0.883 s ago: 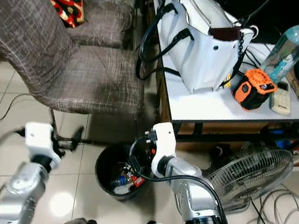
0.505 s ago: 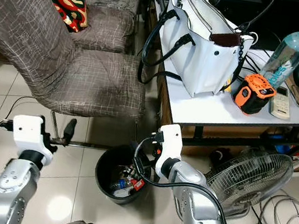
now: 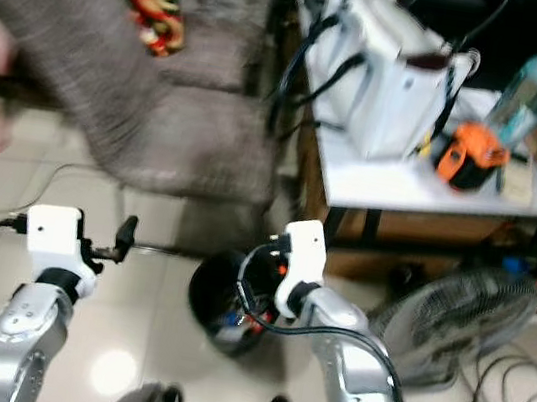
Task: Picking trash to rubbish bin
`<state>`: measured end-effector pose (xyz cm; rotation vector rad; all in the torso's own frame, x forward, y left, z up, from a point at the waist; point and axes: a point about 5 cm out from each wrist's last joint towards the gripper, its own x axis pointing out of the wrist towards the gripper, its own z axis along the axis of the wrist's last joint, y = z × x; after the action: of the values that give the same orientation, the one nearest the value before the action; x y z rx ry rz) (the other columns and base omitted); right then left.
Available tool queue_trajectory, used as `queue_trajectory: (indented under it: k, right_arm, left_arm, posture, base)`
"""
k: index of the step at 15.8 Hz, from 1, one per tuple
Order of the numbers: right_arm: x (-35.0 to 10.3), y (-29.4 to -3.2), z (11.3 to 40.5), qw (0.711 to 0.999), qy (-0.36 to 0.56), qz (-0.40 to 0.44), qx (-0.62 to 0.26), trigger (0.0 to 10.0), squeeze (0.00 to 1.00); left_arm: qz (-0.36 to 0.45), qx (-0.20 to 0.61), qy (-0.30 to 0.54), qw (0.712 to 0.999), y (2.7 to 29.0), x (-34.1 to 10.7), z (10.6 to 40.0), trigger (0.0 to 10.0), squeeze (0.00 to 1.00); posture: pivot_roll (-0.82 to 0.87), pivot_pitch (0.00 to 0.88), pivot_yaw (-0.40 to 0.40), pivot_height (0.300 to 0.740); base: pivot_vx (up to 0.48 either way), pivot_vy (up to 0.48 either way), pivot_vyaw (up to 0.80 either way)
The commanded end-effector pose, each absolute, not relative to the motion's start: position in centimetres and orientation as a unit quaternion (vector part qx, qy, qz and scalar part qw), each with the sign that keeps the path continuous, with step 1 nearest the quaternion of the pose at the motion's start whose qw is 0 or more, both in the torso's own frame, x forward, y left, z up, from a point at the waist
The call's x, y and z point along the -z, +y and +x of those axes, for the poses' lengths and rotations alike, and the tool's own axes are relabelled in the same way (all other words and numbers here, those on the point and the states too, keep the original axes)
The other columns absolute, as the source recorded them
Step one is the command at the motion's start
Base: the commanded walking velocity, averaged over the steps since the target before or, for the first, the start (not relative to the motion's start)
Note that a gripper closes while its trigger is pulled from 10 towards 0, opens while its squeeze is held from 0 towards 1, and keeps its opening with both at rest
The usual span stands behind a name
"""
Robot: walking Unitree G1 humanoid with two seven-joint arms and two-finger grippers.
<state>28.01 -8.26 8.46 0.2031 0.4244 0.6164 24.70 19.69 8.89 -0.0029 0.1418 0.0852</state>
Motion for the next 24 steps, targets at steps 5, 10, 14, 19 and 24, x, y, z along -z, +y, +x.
queue_trajectory:
  k: [5, 10, 14, 19, 24]
  right_arm:
    - [-8.6, -8.7, 28.0, 0.929, 0.202, 0.101, -0.293, 10.0, 1.0]
    - [-8.6, -8.5, 27.9, 0.928, 0.204, 0.103, -0.294, 10.0, 1.0]
    - [-8.8, -8.5, 28.1, 0.931, 0.196, 0.097, -0.293, 10.0, 0.91]
    - [-12.3, -9.8, 29.8, 0.965, 0.076, 0.06, -0.242, 10.0, 0.56]
    - [-15.4, -9.1, 30.3, 0.968, -0.008, 0.03, -0.25, 10.0, 0.0]
  left_arm:
    - [-0.002, -0.043, 0.08, 0.996, 19.5, -8.8, 24.5, 10.0, 0.0]
    - [-0.005, -0.043, 0.083, 0.996, 19.6, -8.8, 24.3, 10.0, 0.0]
    - [-0.004, -0.043, 0.081, 0.996, 19.6, -8.9, 24.5, 10.0, 0.0]
    - [0.029, -0.064, -0.052, 0.996, 19.8, -14.2, 25.4, 10.0, 0.0]
    - [0.081, -0.13, -0.104, 0.983, 21.4, -16.3, 24.4, 10.0, 0.0]
  posture:
    - [-0.07, 0.114, 0.011, 0.74]
    - [-0.07, 0.118, 0.013, 0.74]
    - [-0.07, 0.112, 0.012, 0.74]
    - [-0.07, 0.102, 0.006, 0.74]
    - [-0.05, 0.092, -0.001, 0.74]
  base:
    - [-0.416, 0.0, 0.0]
    - [-0.295, 0.0, 0.0]
    - [0.0, 0.0, 0.0]
    - [0.0, 0.0, 0.6]
    - [0.0, 0.0, 0.8]
